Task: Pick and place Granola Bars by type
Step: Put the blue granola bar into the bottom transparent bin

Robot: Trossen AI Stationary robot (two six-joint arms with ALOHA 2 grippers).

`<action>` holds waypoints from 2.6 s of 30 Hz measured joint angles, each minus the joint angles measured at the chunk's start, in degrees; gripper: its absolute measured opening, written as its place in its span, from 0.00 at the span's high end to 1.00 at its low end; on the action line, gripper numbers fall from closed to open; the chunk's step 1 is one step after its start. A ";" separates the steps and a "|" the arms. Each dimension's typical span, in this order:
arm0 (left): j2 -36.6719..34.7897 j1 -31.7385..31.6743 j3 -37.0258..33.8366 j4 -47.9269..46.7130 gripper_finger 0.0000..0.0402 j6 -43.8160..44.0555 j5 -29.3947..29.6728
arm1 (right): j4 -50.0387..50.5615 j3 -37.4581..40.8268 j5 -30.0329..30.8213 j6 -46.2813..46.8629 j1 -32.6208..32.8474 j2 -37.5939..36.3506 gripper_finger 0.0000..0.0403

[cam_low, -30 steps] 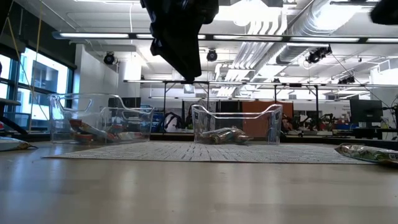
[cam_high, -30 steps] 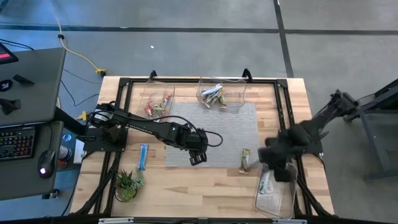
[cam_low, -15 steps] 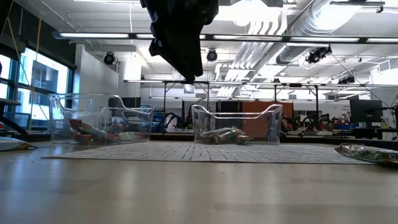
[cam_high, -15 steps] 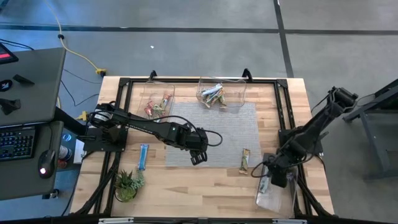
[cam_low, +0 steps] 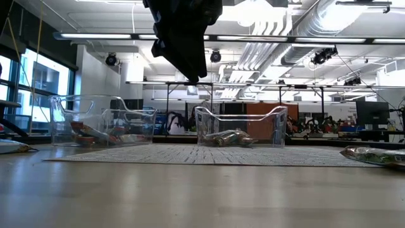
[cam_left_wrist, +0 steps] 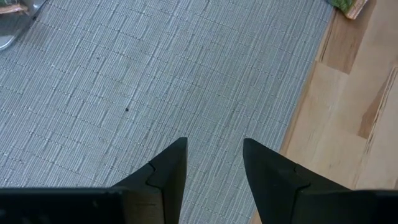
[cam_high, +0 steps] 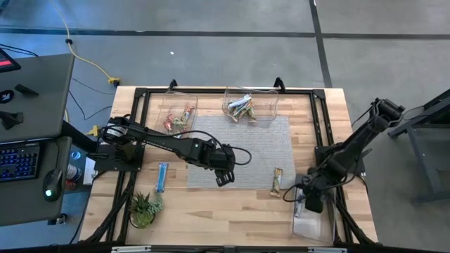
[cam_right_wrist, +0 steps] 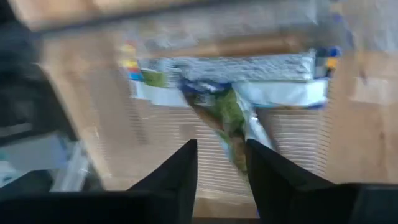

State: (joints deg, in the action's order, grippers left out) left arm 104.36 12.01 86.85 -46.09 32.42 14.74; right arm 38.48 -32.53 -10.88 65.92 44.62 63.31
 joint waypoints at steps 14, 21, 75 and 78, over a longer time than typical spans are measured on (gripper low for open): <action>0.04 0.14 7.63 -23.03 0.63 10.29 -2.43 | -1.39 -16.90 12.18 -27.59 -0.09 -0.04 0.72; -0.95 3.55 12.56 -43.24 0.63 20.15 0.46 | -21.63 -18.30 52.55 -64.07 -0.23 0.02 0.72; -18.16 17.64 -47.36 -7.48 0.62 77.35 -3.14 | -18.19 -18.19 41.90 -58.26 -16.98 0.50 0.72; -18.12 17.66 -47.35 -6.74 0.64 77.85 -2.20 | -18.05 -18.19 41.90 -58.24 -16.98 0.50 0.72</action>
State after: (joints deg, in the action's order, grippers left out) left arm 86.24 29.67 39.50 -52.83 110.28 12.55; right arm 20.43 -50.72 31.03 7.68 27.64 63.81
